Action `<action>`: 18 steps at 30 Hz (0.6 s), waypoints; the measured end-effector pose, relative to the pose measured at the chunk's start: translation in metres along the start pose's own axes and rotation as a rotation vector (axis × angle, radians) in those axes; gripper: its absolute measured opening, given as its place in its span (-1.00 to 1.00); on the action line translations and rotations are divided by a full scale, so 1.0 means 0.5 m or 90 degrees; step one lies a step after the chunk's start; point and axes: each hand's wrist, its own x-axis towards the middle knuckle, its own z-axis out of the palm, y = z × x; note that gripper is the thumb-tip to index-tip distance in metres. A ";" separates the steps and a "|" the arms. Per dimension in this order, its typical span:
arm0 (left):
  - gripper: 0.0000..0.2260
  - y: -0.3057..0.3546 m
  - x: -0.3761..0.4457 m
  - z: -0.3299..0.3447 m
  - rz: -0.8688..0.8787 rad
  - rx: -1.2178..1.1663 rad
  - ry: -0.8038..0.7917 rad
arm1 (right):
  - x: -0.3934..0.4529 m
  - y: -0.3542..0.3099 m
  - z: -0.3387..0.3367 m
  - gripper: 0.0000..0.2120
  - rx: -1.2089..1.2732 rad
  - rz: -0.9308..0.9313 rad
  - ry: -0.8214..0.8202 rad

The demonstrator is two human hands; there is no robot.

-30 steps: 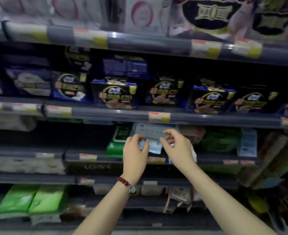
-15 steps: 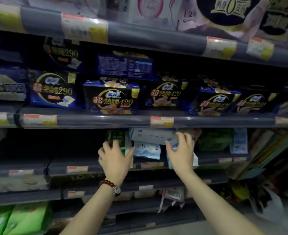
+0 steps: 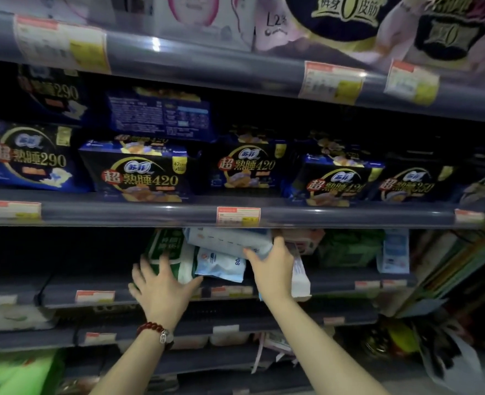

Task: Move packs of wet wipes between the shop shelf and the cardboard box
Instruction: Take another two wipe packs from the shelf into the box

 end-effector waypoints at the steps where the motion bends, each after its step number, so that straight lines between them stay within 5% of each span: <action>1: -0.19 0.000 0.001 0.000 0.000 -0.001 0.002 | -0.010 0.003 -0.001 -0.62 0.013 -0.019 0.013; 7: -0.21 0.003 -0.001 -0.001 0.005 0.011 0.007 | -0.036 0.012 0.001 -0.34 0.022 -0.054 0.022; 13: -0.22 0.007 -0.006 -0.012 -0.047 -0.007 -0.035 | 0.031 -0.002 -0.002 -0.30 0.023 0.015 -0.130; 18: -0.31 0.000 -0.006 -0.025 -0.048 -0.070 -0.030 | 0.015 0.000 -0.003 -0.24 -0.055 -0.025 -0.082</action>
